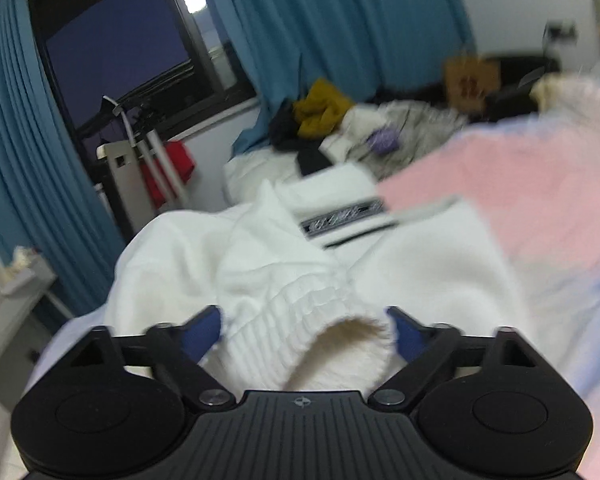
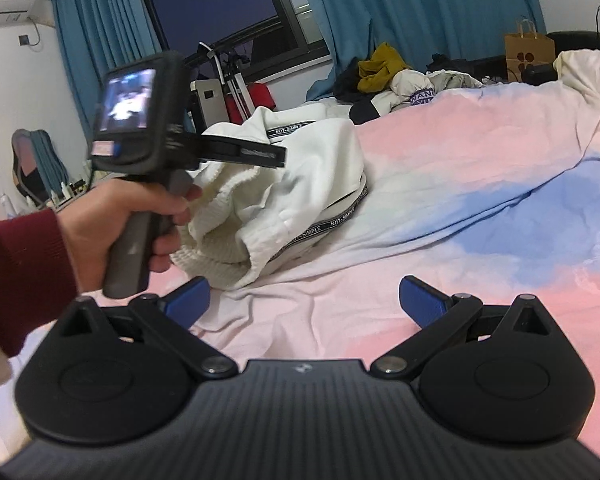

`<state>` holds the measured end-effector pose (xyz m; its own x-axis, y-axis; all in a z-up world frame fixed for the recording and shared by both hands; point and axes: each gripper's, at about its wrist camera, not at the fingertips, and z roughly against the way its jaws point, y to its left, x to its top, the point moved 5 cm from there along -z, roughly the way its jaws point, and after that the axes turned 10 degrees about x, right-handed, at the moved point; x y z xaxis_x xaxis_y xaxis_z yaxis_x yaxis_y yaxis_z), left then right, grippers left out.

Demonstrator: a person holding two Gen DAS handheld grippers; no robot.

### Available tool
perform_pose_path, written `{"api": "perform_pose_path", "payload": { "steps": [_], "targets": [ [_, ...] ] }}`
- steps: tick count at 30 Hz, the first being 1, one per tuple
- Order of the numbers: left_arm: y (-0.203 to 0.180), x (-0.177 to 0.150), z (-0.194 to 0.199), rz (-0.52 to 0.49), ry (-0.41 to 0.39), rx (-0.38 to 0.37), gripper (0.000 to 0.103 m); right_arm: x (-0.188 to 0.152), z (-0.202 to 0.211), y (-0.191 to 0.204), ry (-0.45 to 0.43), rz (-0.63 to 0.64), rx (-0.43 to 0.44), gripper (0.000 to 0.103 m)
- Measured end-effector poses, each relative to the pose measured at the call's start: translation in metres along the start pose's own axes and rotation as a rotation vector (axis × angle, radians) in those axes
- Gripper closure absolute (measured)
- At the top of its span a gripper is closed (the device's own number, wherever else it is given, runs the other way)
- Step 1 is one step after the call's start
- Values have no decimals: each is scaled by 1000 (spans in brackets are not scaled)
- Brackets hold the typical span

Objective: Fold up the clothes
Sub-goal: 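Grasp the ribbed cuff with the left gripper while the right gripper grasps the other cuff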

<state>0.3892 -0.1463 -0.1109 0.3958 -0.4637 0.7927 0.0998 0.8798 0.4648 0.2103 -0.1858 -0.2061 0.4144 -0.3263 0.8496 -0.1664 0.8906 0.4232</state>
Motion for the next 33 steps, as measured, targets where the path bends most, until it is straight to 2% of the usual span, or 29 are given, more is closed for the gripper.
{"api": "perform_pose_path", "payload": {
  "steps": [1,2,5,6,8,10,15,17,21,24,28,33],
  "targets": [
    [-2,0,-7,-7,21,21,25,0,-2,-1,-8,-5,4,0],
    [-2,1,-10,-1,37,36,36,2,-2,-3,-27,-14,6,0],
    [17,3,4,134,43,22,55,7,-2,-6,-103,-54,33,0],
    [28,4,12,183,52,17,58,8,-4,-5,-116,-57,54,1],
    [53,7,32,271,59,0,82,10,-4,-3,-135,-67,93,3],
    [79,11,59,314,24,-21,84,11,-2,-2,-144,-90,130,4],
    [143,3,133,414,-35,-70,87,16,10,1,-174,-150,204,16],
    [163,-11,161,472,-38,-93,88,16,12,1,-165,-165,207,23],
    [195,-55,206,598,-29,-128,88,10,12,-5,-96,-238,201,28],
    [218,-102,217,682,9,-138,88,3,13,-9,-57,-301,210,28],
    [247,-158,202,809,104,-150,88,-11,1,-12,26,-375,223,30],
    [273,-197,197,918,148,-179,88,-19,-25,-11,95,-386,229,31]
  ]
}}
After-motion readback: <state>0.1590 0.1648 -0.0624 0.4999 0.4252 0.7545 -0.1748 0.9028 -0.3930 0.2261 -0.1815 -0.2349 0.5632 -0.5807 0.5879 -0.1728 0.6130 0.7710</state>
